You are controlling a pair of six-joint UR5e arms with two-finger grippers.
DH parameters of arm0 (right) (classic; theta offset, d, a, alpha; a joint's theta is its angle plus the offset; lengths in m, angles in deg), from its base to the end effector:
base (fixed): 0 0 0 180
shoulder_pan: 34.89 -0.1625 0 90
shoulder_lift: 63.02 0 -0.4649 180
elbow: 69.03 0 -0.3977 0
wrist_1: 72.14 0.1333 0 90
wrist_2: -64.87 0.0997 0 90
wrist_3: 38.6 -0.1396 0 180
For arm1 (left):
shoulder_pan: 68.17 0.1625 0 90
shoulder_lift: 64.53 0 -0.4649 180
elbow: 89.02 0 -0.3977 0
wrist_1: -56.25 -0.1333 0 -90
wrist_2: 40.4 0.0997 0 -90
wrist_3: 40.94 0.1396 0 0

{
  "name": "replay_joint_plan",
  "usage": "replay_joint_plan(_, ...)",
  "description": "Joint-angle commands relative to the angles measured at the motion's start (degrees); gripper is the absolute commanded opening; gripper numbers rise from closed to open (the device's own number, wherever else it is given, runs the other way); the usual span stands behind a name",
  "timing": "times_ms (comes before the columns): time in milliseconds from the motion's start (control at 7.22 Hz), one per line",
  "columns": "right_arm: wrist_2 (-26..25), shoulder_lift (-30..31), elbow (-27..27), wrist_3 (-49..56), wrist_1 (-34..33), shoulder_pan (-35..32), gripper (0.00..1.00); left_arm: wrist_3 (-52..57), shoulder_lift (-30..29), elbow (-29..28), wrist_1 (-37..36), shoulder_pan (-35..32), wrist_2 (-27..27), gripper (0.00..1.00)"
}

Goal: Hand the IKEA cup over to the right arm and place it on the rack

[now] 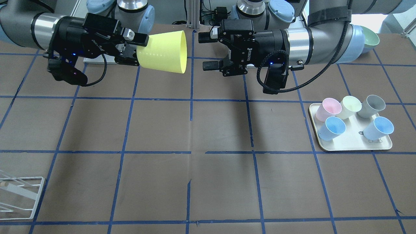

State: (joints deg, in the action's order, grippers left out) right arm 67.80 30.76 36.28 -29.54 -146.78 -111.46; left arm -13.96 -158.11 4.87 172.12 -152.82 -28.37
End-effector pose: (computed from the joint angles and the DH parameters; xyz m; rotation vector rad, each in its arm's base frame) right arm 0.1605 -0.5022 0.5082 0.4283 1.4640 0.0432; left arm -0.2229 -0.5137 0.4957 0.0856 -1.7449 -0.1057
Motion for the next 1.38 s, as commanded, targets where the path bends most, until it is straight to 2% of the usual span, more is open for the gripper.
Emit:
replay_joint_plan(0, -1.08, 0.08, -0.19, -1.23, -0.24, 3.78, 0.09, -16.09, 0.06, -0.2, -16.04, 0.01, 12.94, 0.97)
replay_joint_plan(138, -8.92, 0.08, -1.24, -1.24, -0.41, 5.36, 0.09, -22.61, 0.06, -0.2, -22.9, 0.01, 21.72, 0.98)
replay_joint_plan(277, -17.79, -0.01, -4.03, -1.33, -0.33, 6.16, 0.07, -24.24, 0.49, -0.2, -24.97, -0.17, 26.51, 1.0)
replay_joint_plan(415, -29.01, -0.01, -7.45, -1.24, -0.5, 6.78, 0.07, -24.69, 0.76, -0.37, -27.08, -0.34, 32.91, 1.0)
replay_joint_plan(554, -38.61, -0.01, -10.1, -1.24, -1.98, 6.96, 0.07, -26.7, 1.11, -1.51, -28.67, -0.52, 41.24, 1.0)
replay_joint_plan(831, -59.6, -0.01, -11.62, 0.24, -10.38, 6.87, 0.04, -27.24, 0.76, -5.72, -28.6, -2.18, 56.89, 1.0)
replay_joint_plan(1108, -72.65, -0.36, -11.71, 7.84, -15.06, 6.87, 0.05, -28.2, 0.5, -6.09, -29.99, -5.6, 71.4, 1.0)
replay_joint_plan(1246, -75.76, -0.45, -11.62, 11.9, -18.05, 6.87, 0.06, -30.47, -0.03, -5.48, -30.09, -6.83, 75.47, 1.0)
